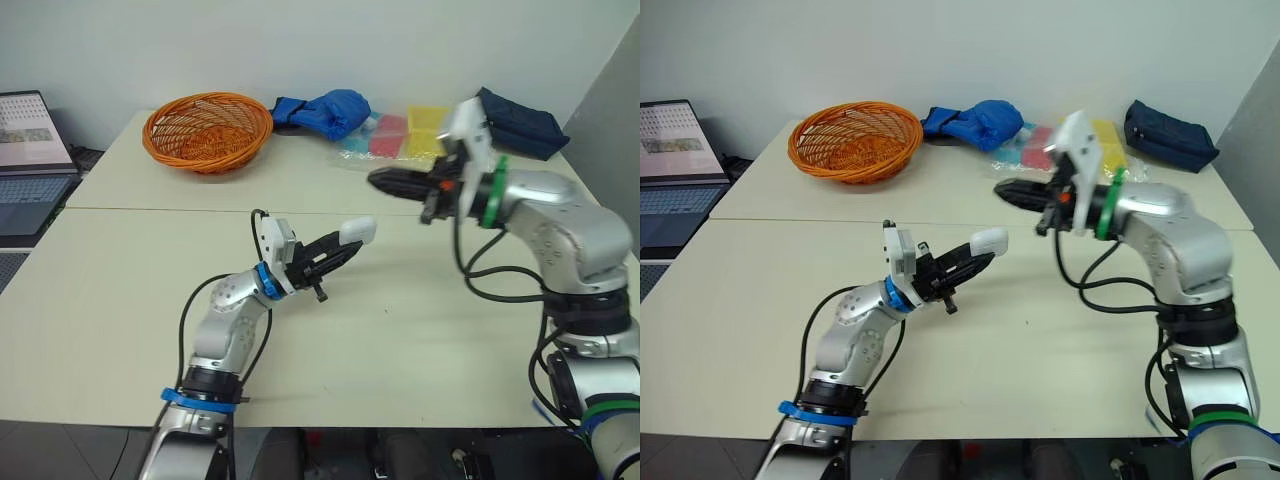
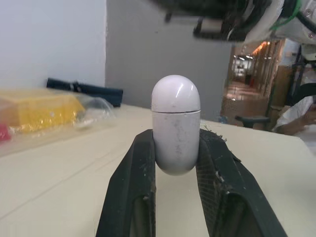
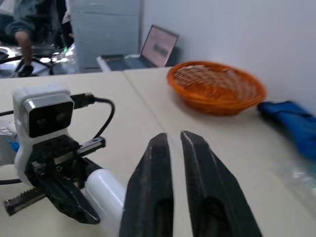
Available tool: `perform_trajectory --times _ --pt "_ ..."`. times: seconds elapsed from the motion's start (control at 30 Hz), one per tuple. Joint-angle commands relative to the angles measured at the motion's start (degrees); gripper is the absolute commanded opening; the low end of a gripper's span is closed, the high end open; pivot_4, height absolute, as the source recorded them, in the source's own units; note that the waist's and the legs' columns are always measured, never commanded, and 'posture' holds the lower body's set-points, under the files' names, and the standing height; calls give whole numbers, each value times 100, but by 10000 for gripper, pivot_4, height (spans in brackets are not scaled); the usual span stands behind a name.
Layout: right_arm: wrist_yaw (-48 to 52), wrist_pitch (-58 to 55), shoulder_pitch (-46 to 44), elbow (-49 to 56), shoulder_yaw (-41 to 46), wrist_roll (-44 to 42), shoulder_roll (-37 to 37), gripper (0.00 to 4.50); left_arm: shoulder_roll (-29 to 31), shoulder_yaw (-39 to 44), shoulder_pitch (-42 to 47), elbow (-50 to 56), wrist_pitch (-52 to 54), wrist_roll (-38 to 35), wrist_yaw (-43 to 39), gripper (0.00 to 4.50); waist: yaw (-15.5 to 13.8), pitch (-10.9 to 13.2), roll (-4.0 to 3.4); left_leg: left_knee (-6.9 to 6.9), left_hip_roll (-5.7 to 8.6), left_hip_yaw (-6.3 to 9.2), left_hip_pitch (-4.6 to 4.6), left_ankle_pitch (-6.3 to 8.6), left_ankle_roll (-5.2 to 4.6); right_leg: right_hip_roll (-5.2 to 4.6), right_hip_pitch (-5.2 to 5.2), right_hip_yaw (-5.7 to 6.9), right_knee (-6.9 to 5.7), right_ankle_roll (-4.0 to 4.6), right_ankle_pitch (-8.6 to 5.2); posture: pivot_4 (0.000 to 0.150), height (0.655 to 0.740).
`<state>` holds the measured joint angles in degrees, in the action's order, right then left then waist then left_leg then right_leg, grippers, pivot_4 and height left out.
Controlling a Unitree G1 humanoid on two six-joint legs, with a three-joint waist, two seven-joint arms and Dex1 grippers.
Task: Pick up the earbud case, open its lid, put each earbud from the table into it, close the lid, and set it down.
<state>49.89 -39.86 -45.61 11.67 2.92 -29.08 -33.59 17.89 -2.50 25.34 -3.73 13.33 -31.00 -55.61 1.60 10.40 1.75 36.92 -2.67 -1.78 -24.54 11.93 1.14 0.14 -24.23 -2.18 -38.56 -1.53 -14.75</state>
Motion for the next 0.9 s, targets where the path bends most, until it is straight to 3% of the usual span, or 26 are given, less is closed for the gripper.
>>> perform_trajectory --times 0.03,0.17,0.27,0.3,0.4,0.73,0.9 --pt "260 390 473 507 265 -164 -215 15773 308 -5 229 400 1134 -239 203 7439 11 0 0 -2 -1 0 0 0 0 1 -1 0 1 0 0 1500 7400" --pt "769 1360 1874 887 158 199 -563 30292 701 327 600 571 3954 -1250 978 7439 17 0 1 -4 -2 12 -1 0 0 2 3 0 1 -1 -3 1500 7400" --pt "956 2085 2313 797 -84 579 -624 41354 683 526 741 482 4604 -1437 1314 7439 40 2 0 -1 -1 14 8 0 0 3 1 1 -7 -1 -3 1500 7400" --pt "940 2258 2506 732 -123 604 -519 44378 485 813 882 161 5147 -1545 1811 7439 38 2 0 0 -1 9 15 0 0 3 0 -6 -13 -2 -2 1500 7400" --pt "1035 2778 2912 559 -278 724 -368 44378 126 1277 1052 -248 6160 -1647 2676 7439 31 3 9 4 1 13 43 0 0 4 22 -4 -20 -4 -1 1500 7400" --pt "994 3091 3147 113 -666 1021 -272 44378 -536 1968 712 -59 7115 -1519 3871 7439 29 4 10 -2 2 6 61 -1 3 4 22 -22 -35 0 -1 1500 7400" --pt "903 3127 2942 -47 -631 1014 -212 45000 -570 2368 737 -143 6982 -1418 4149 22373 37 4 10 0 3 7 69 -1 4 5 25 -24 -39 3 2 1500 7400"
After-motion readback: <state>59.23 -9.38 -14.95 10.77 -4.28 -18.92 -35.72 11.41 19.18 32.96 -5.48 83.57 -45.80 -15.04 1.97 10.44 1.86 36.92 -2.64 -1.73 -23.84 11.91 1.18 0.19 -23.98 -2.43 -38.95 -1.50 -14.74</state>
